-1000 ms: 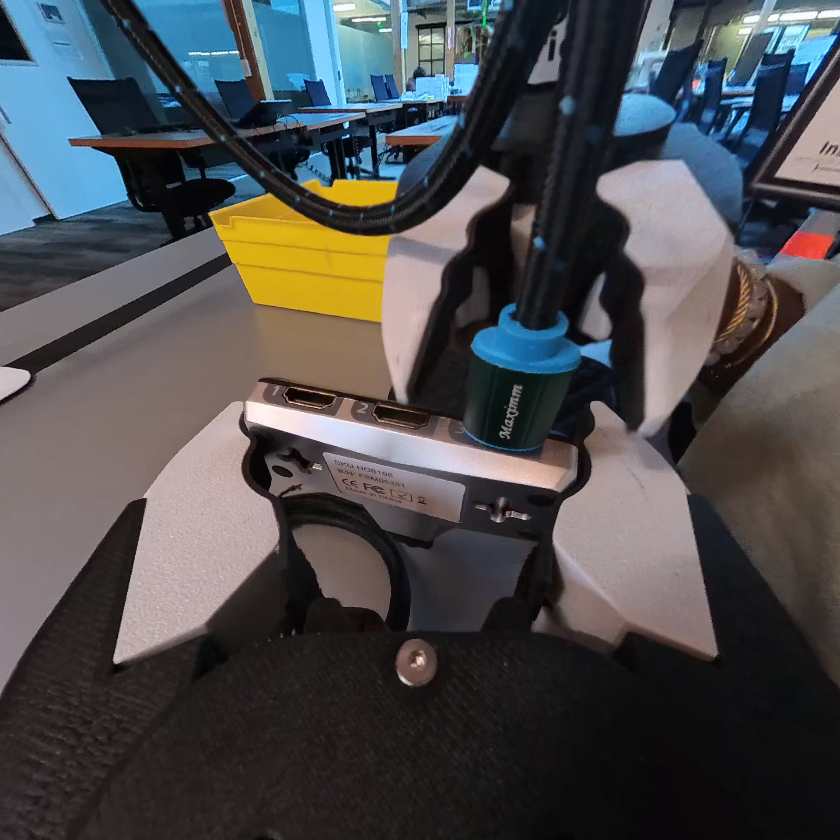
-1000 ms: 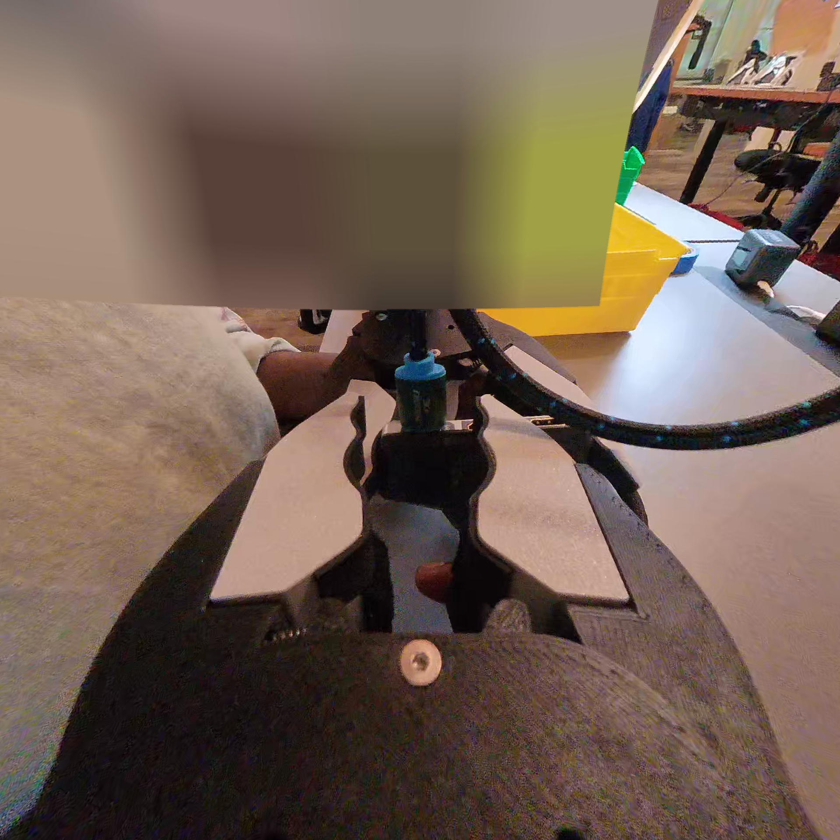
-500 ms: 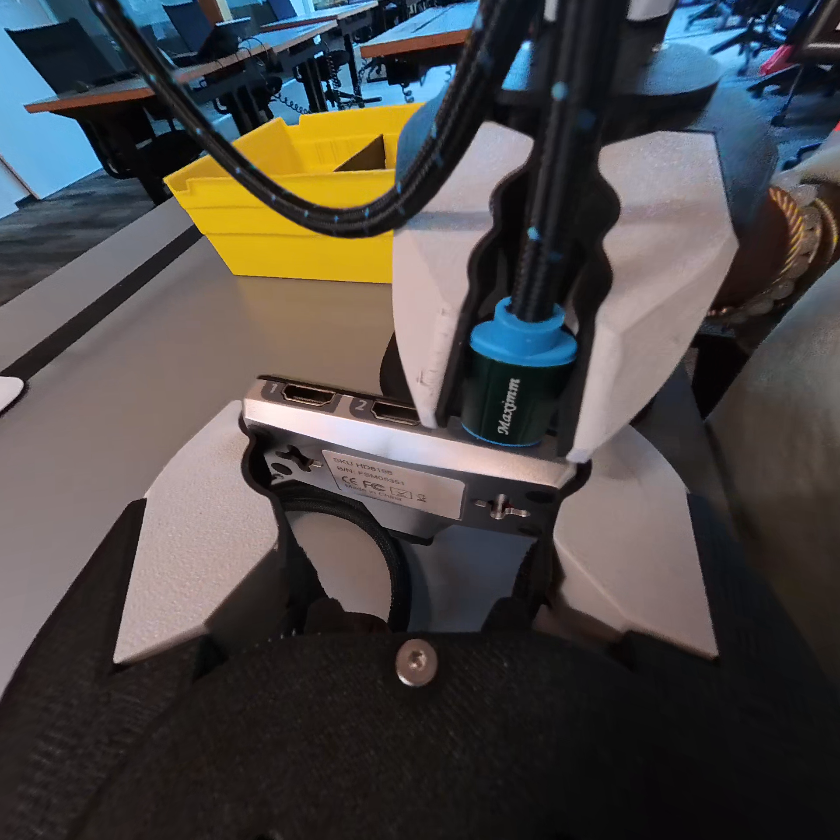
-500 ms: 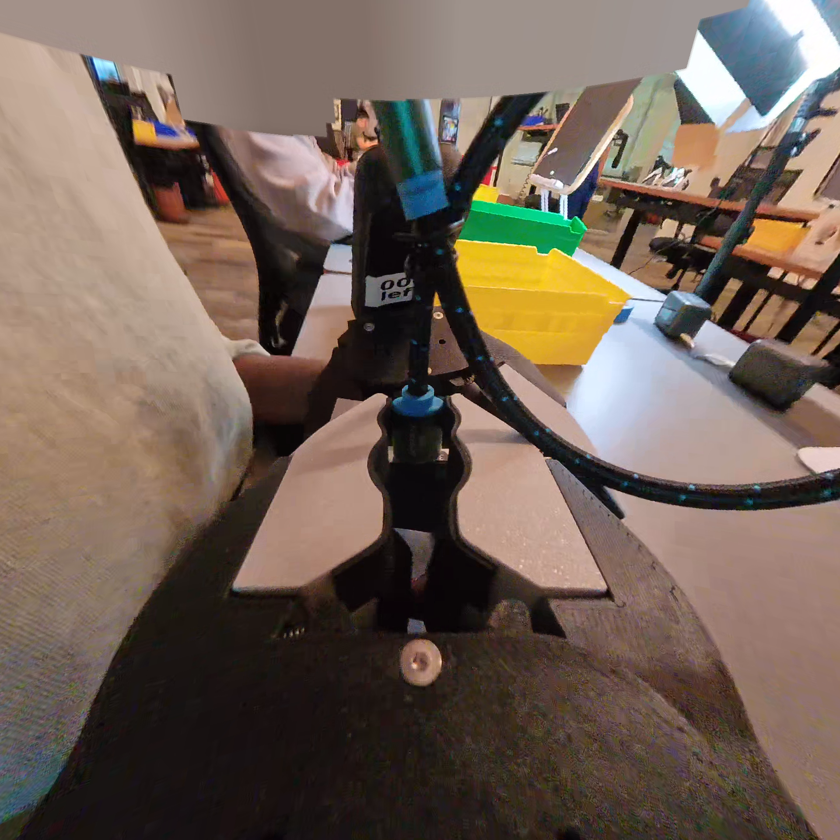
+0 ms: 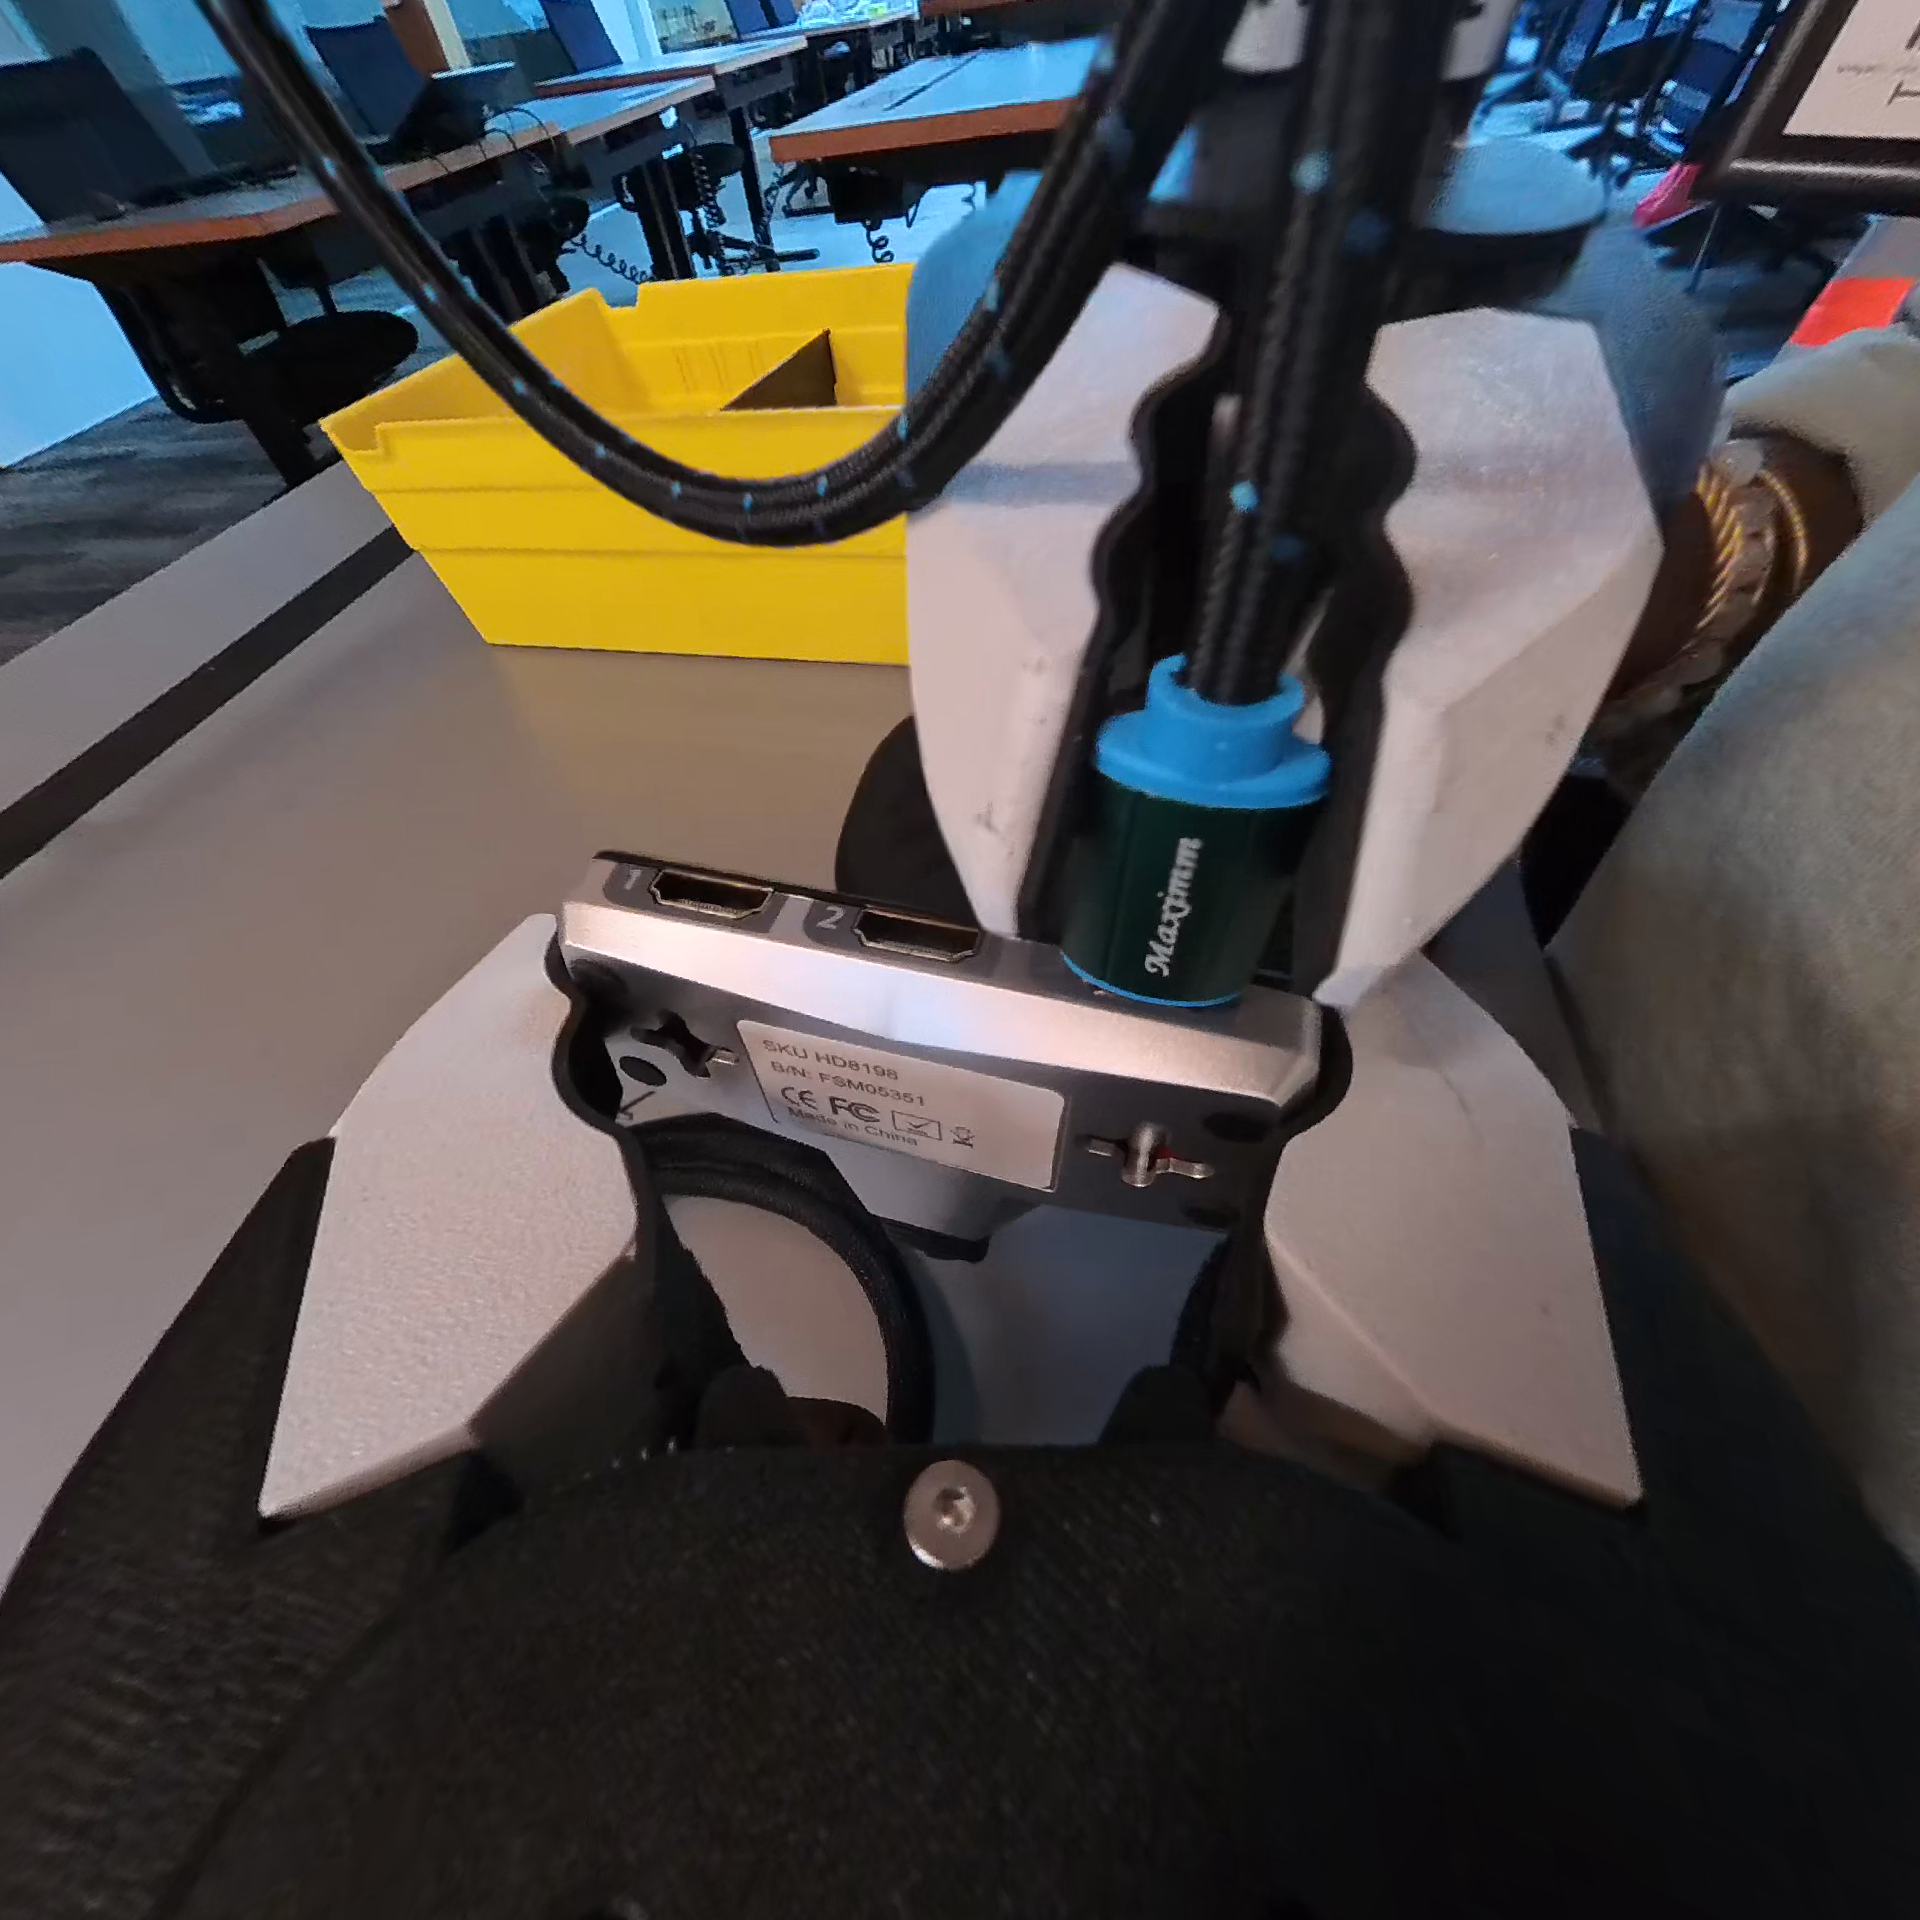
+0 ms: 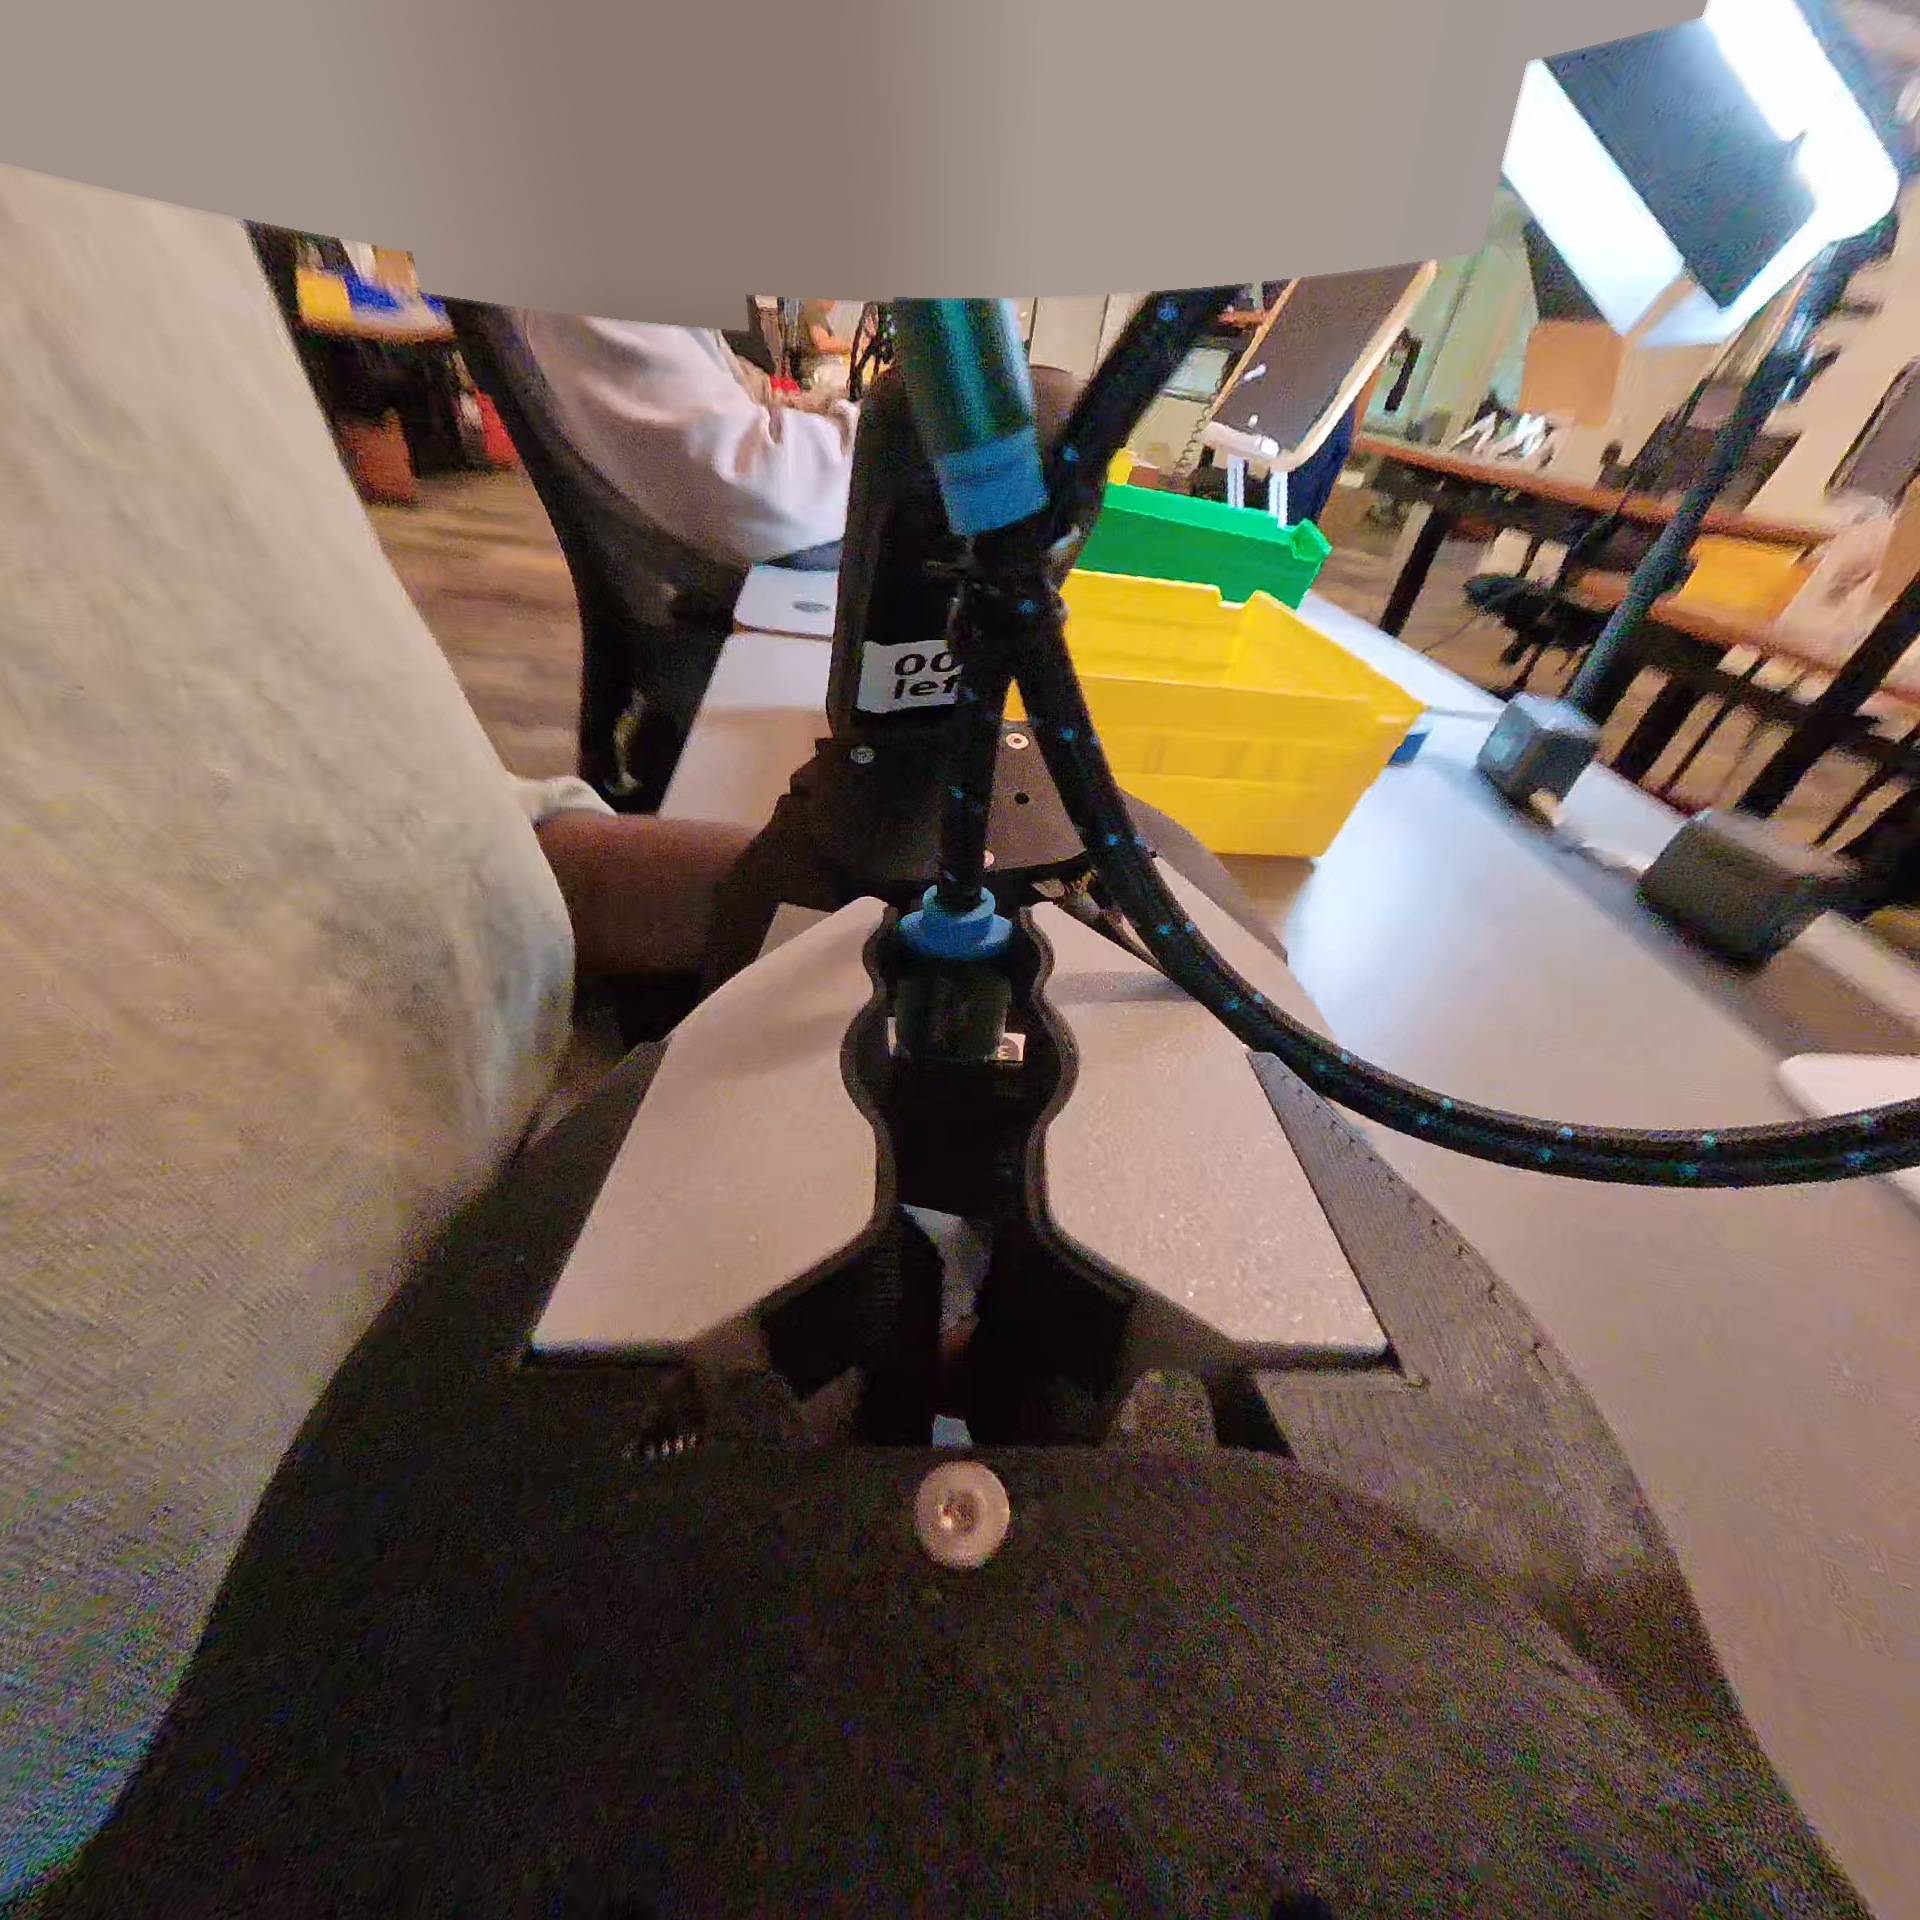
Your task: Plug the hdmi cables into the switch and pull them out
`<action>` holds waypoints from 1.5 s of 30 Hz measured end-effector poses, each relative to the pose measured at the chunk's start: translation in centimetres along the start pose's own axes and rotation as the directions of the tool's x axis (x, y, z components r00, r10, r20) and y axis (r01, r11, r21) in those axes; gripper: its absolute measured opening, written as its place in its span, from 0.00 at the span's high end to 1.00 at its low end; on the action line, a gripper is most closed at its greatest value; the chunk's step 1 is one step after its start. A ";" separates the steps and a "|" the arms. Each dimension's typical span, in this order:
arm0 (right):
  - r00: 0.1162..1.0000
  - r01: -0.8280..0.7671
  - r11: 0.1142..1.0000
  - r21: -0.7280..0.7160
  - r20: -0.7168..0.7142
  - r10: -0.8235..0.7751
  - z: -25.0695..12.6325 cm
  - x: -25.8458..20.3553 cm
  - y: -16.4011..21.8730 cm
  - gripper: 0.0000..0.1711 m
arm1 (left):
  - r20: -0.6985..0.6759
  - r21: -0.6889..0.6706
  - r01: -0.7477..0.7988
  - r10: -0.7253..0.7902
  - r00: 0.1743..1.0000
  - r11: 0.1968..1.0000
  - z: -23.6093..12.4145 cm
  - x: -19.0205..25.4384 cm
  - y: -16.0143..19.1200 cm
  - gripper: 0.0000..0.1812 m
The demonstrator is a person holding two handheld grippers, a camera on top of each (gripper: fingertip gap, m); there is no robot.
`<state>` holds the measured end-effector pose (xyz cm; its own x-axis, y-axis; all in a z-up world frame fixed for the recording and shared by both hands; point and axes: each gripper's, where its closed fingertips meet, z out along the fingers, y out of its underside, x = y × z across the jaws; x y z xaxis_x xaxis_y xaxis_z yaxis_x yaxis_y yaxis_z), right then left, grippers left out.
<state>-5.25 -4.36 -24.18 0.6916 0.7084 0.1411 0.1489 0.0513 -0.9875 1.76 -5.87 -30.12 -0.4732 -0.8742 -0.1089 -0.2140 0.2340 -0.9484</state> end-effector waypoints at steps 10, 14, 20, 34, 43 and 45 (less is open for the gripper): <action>0.991 -0.136 0.990 0.048 -0.014 0.136 -0.1 0.3 -0.3 0.88 | -0.008 0.010 0.019 -0.019 1.000 1.000 0.0 0.0 -0.1 0.29; 0.969 0.237 0.970 -0.056 -0.058 -0.240 -0.3 -0.1 -0.2 0.88 | -0.004 0.020 0.006 -0.006 1.000 1.000 0.0 0.2 -0.2 0.29; 0.995 -0.100 0.994 0.052 -0.012 0.100 0.0 0.3 -0.4 0.88 | -0.017 0.030 0.027 -0.026 0.999 0.999 -0.2 0.2 -0.2 0.29; 0.999 -0.024 0.998 0.061 -0.031 0.025 -0.4 0.4 -0.6 0.88 | -0.025 0.055 0.080 -0.079 0.997 0.995 -0.2 0.1 -0.5 0.29; 0.998 -0.060 0.995 0.085 -0.028 0.063 -0.3 0.3 -0.6 0.88 | -0.029 0.062 0.084 -0.083 0.996 0.995 -0.3 0.0 -0.5 0.29; 0.997 -0.074 0.992 0.099 -0.031 0.077 -0.2 0.3 -0.7 0.88 | -0.030 0.062 0.085 -0.083 0.996 0.994 -0.4 0.0 -0.4 0.29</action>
<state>-4.99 -4.38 -23.45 0.7225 0.6882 0.0662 0.0268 0.0678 -0.9973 1.55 -5.80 -29.59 -0.4790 -0.8776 -0.0205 -0.2005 0.1321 -0.9707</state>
